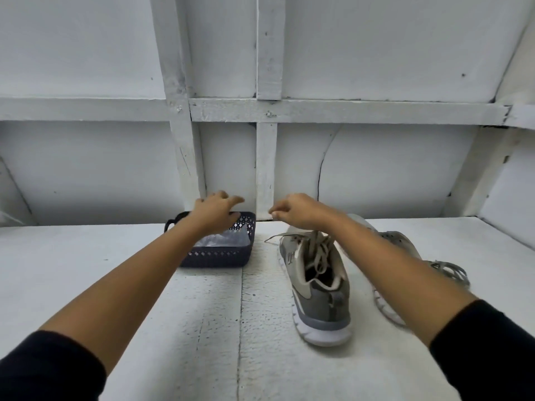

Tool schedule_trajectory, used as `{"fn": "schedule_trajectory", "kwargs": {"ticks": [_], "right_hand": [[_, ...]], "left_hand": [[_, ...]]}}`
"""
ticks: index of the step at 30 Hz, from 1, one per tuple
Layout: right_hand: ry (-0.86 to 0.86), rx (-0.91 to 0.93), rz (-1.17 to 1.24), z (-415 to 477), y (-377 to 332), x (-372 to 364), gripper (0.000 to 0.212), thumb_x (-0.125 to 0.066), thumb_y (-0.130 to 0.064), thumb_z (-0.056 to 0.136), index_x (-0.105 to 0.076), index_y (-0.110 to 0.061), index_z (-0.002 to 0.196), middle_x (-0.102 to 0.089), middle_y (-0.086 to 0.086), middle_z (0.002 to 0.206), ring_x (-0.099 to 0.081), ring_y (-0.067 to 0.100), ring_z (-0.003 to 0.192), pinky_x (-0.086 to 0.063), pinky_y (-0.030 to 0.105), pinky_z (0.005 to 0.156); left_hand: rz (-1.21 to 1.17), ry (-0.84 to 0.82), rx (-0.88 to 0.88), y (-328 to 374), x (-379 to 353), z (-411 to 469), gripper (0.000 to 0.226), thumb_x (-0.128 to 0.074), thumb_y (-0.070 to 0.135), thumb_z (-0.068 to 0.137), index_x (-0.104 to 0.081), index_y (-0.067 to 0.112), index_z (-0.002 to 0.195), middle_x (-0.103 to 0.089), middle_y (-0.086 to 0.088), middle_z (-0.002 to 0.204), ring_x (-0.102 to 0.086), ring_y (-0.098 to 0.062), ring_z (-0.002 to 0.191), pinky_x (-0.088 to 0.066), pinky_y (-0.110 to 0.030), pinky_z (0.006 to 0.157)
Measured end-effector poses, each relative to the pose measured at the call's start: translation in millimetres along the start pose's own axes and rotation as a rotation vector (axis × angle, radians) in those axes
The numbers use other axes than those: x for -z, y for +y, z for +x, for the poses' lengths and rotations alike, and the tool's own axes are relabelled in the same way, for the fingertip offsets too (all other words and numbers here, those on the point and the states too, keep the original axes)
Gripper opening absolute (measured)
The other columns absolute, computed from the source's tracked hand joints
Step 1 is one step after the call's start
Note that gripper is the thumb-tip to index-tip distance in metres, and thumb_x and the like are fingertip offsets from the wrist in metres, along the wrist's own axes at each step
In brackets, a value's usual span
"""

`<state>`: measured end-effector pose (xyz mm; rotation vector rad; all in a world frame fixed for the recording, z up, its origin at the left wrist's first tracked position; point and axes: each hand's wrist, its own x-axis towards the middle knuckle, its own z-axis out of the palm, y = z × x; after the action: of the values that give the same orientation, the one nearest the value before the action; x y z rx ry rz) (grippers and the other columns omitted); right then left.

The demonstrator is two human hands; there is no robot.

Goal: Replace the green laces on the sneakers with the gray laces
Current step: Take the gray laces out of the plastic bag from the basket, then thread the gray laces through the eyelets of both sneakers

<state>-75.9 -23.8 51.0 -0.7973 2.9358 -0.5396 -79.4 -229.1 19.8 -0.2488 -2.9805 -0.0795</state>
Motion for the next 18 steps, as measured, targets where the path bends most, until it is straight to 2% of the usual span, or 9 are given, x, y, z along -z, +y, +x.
{"fn": "schedule_trajectory", "kwargs": {"ticks": [2,4,5,6,8,10,12,15,18], "right_hand": [[-0.078,-0.013,-0.048,-15,16,14,0.032,-0.046,-0.013,0.094,-0.063,-0.013,0.121,-0.067,0.004,0.114,-0.060,0.006,0.104,-0.036,0.009,0.075],[-0.212,-0.028,-0.059,-27,30,25,0.040,-0.043,-0.006,0.090,-0.062,-0.017,0.123,-0.068,0.001,0.089,-0.062,-0.009,0.073,-0.042,0.005,0.066],[-0.278,-0.029,-0.067,-31,37,29,0.041,-0.045,-0.008,0.088,-0.061,-0.020,0.125,-0.068,0.000,0.090,-0.062,-0.007,0.073,-0.048,0.009,0.071],[-0.333,-0.020,-0.090,-33,47,31,0.040,-0.050,-0.015,0.088,-0.059,-0.024,0.126,-0.067,0.001,0.102,-0.064,0.001,0.088,-0.051,0.019,0.084],[-0.436,-0.018,-0.151,-37,62,34,0.045,-0.061,-0.033,0.087,-0.053,-0.031,0.131,-0.059,-0.004,0.121,-0.058,0.018,0.105,-0.050,0.036,0.093],[-0.463,-0.008,-0.118,-40,70,31,0.050,-0.066,-0.034,0.085,-0.051,-0.028,0.133,-0.059,-0.002,0.112,-0.058,0.014,0.087,-0.053,0.032,0.080],[-0.420,0.027,0.029,-45,77,30,0.037,-0.067,-0.023,0.086,-0.057,-0.018,0.122,-0.063,0.002,0.093,-0.058,0.010,0.068,-0.053,0.026,0.065],[-0.317,0.084,0.156,-45,85,38,0.010,-0.061,-0.012,0.090,-0.060,-0.015,0.100,-0.063,0.006,0.079,-0.058,0.011,0.059,-0.050,0.021,0.052],[-0.162,0.063,0.304,-39,98,54,0.014,-0.053,-0.009,0.094,-0.063,-0.011,0.104,-0.060,0.004,0.072,-0.057,0.010,0.056,-0.047,0.018,0.047]], "left_hand": [[-0.188,-0.042,-0.063,30,-4,4,0.050,-0.042,0.017,0.097,-0.032,0.027,0.145,-0.039,-0.011,0.143,-0.041,-0.028,0.128,-0.034,-0.044,0.108],[-0.293,-0.105,-0.103,59,-7,10,0.060,-0.037,-0.001,0.090,-0.033,0.022,0.145,-0.034,-0.010,0.147,-0.036,-0.027,0.133,-0.029,-0.035,0.111],[-0.307,-0.134,-0.123,72,-8,12,0.064,-0.035,-0.006,0.087,-0.035,0.020,0.145,-0.033,-0.009,0.148,-0.034,-0.025,0.135,-0.026,-0.030,0.110],[-0.309,-0.170,-0.138,85,-11,16,0.064,-0.035,-0.008,0.085,-0.037,0.018,0.144,-0.034,-0.008,0.149,-0.033,-0.023,0.136,-0.024,-0.026,0.109],[-0.289,-0.269,-0.163,106,-15,24,0.055,-0.040,0.000,0.090,-0.039,0.017,0.143,-0.036,-0.005,0.149,-0.034,-0.021,0.136,-0.024,-0.025,0.108],[-0.254,-0.393,-0.166,112,-19,30,0.045,-0.045,0.016,0.096,-0.043,0.018,0.140,-0.043,-0.002,0.144,-0.040,-0.019,0.132,-0.029,-0.027,0.106],[-0.254,-0.453,-0.134,117,-23,34,0.035,-0.046,0.020,0.097,-0.053,0.018,0.131,-0.053,-0.002,0.134,-0.049,-0.016,0.119,-0.033,-0.022,0.096],[-0.339,-0.294,-0.090,116,-27,34,0.022,-0.053,0.019,0.094,-0.066,0.011,0.111,-0.065,-0.004,0.110,-0.054,-0.011,0.092,-0.038,-0.021,0.078],[-0.665,-0.066,0.040,111,-25,25,0.016,-0.051,0.017,0.096,-0.063,0.008,0.096,-0.062,-0.003,0.085,-0.054,-0.013,0.077,-0.041,-0.021,0.066]]}}
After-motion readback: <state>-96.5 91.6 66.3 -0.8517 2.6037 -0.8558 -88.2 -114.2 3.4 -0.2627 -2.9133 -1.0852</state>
